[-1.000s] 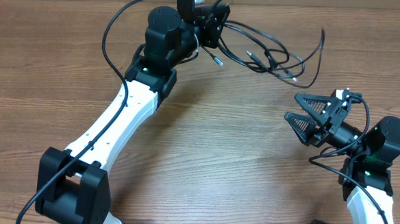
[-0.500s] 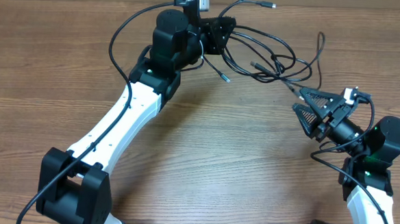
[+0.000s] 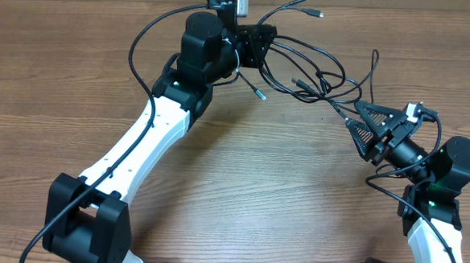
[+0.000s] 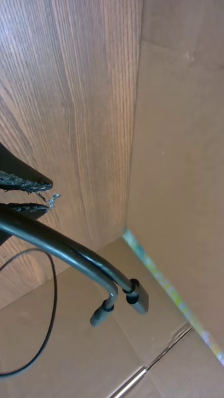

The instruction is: Untangle cables

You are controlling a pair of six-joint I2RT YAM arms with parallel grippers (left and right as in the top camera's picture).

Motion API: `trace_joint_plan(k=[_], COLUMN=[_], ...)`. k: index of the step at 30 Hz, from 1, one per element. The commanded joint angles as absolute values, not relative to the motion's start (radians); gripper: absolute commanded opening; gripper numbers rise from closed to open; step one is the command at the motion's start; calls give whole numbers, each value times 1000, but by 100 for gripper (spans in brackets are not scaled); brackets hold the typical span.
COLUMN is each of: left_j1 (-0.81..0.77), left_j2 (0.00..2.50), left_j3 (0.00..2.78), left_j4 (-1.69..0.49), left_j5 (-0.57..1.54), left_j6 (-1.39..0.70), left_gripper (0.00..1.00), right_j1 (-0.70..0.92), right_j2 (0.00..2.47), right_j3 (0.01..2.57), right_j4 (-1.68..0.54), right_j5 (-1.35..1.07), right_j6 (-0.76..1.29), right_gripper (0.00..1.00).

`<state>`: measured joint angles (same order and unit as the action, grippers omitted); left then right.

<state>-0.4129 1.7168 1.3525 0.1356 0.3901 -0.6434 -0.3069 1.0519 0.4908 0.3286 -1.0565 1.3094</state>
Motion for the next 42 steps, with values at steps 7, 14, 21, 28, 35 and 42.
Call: trace_joint_plan(k=[7, 14, 21, 28, 35, 42], left_j1=[-440, -453, -430, -389, -305, -225], left_j2=[1683, 1683, 1683, 1683, 1683, 1683], left_j3=[1359, 1359, 1359, 1359, 1359, 1359], left_j4=[157, 157, 153, 154, 115, 105], left_j5=[522, 532, 345, 226, 201, 250], left_j6=[-625, -612, -602, -609, -613, -686], left_gripper=[4, 4, 4, 4, 4, 4], right_j1=[-307, -307, -307, -307, -308, -308], right_j2=[1045, 1045, 1045, 1045, 1045, 1045], right_j3=[505, 504, 504, 504, 504, 504], right_j4=[335, 335, 335, 335, 335, 335], right_j5=[-1021, -1035, -1153, -1264, -1278, -1274], right_j6=[1312, 1313, 1313, 1312, 1312, 1312], right_gripper=[47, 15, 4, 4, 4, 4])
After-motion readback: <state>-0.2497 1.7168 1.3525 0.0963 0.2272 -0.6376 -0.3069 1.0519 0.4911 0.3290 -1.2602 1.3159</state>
